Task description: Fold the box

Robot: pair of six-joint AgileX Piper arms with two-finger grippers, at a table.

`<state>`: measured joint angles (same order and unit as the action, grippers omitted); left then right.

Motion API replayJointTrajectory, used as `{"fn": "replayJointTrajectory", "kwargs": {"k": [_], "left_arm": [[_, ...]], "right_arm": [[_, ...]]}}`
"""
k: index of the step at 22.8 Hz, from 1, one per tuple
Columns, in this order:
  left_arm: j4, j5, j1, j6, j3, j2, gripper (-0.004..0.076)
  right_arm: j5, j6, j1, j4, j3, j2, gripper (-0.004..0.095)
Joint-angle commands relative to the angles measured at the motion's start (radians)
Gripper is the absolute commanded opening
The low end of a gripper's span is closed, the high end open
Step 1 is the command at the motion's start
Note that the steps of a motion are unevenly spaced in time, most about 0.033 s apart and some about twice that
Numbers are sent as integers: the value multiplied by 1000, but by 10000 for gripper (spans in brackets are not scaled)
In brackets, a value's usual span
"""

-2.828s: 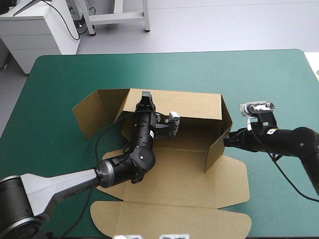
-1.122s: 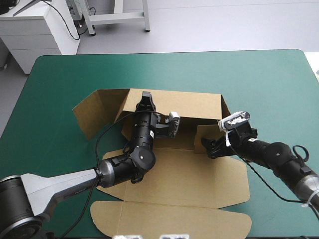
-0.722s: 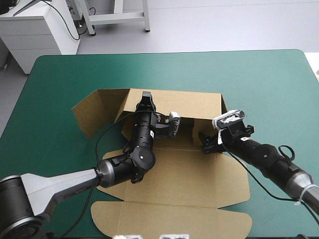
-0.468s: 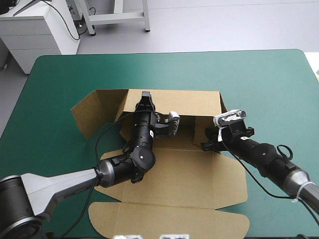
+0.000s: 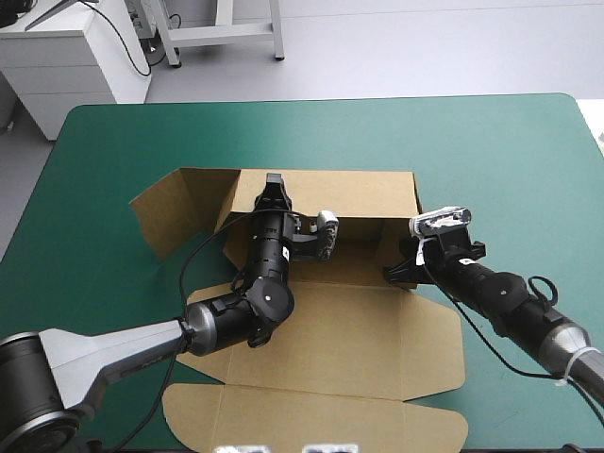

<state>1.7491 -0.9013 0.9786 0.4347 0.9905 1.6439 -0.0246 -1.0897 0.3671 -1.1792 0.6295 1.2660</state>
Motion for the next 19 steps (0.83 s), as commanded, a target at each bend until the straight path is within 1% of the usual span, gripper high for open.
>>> {"fn": "replayJointTrajectory", "kwargs": {"k": [1, 7, 9, 11, 12, 13, 14, 15, 16, 17, 18, 19], "left_arm": [[-4, -17, 0, -7, 10, -33, -8], [-2, -15, 0, -7, 10, -33, -8], [-2, -15, 0, -7, 10, -33, -8], [-2, -15, 0, -7, 10, -33, -8], [-2, -15, 0, -7, 10, -33, -8], [-2, -15, 0, -7, 10, -33, -8], [-2, -15, 0, -7, 10, -33, -8], [-2, -17, 0, -7, 10, -33, -8], [-2, -17, 0, -7, 10, -33, -8], [-2, -17, 0, -7, 10, -33, -8], [-2, -17, 0, -7, 10, -33, -8], [-2, -17, 0, -7, 10, -33, -8]], "right_arm": [[-47, -11, 0, -6, 30, -35, -3], [-157, -11, 0, -15, 30, -35, -2], [-160, -10, 0, -15, 32, -35, 3], [-160, -31, 0, -15, 34, -35, 80], [-164, -48, 0, -13, 34, -35, 182], [-164, -49, 0, -13, 34, -35, 259], [-168, -49, 0, -15, 34, -35, 410], [-167, -49, 0, -21, 34, -35, 539], [-181, -42, 0, -39, 34, -36, 733], [-204, -42, 0, -41, 34, -40, 820], [-238, -52, -2, -31, 36, -43, 878], [-268, -70, -2, -17, 36, -46, 904]]}}
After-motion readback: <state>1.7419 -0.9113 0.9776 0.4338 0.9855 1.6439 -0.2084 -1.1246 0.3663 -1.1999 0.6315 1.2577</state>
